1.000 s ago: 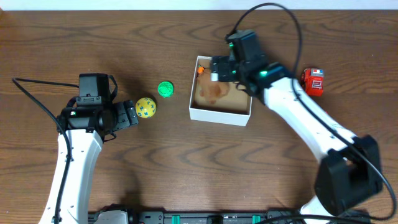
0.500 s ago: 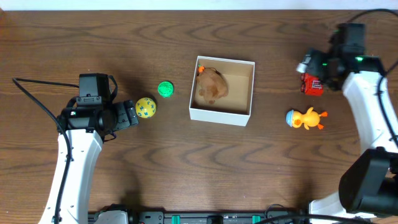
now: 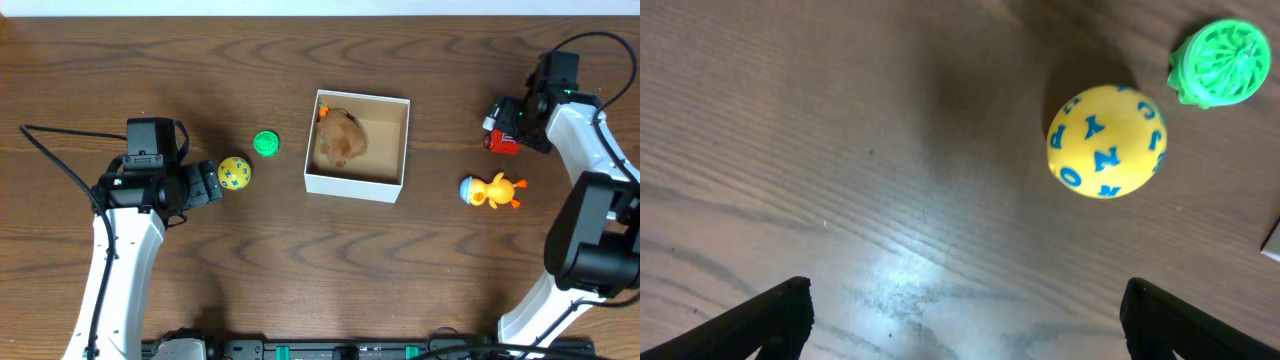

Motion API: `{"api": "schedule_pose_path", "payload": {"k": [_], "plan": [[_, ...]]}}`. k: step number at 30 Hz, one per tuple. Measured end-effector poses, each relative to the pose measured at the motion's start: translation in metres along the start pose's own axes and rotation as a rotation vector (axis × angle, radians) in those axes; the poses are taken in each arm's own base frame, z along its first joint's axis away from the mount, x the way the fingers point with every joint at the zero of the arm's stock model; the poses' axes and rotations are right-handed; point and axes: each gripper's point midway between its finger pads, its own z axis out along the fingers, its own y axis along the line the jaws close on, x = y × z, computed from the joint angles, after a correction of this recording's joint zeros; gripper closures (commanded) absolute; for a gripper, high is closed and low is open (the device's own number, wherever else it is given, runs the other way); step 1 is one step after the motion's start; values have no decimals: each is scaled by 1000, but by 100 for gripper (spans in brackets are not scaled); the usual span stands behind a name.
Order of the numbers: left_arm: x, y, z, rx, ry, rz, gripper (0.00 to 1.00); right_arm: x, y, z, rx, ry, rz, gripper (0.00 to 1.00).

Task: Pack container
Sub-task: 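Grasp the red toy fire truck with the right gripper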

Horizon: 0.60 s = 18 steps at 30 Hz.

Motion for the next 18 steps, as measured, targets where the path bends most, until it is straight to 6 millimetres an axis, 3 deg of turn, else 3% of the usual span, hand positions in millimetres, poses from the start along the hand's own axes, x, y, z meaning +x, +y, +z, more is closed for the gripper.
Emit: {"api": "schedule_pose_path", "payload": {"k": [4,10,18], "plan": [[1,0,0,-1,4,0,2,4,-2,14,11,17,-8,13],[2,0,0,-2,8,1,2,9,-4,28,18,39,-21,25],[3,1,0,-3,13,1,2,7,-4,30,18,30,-30,40]]}}
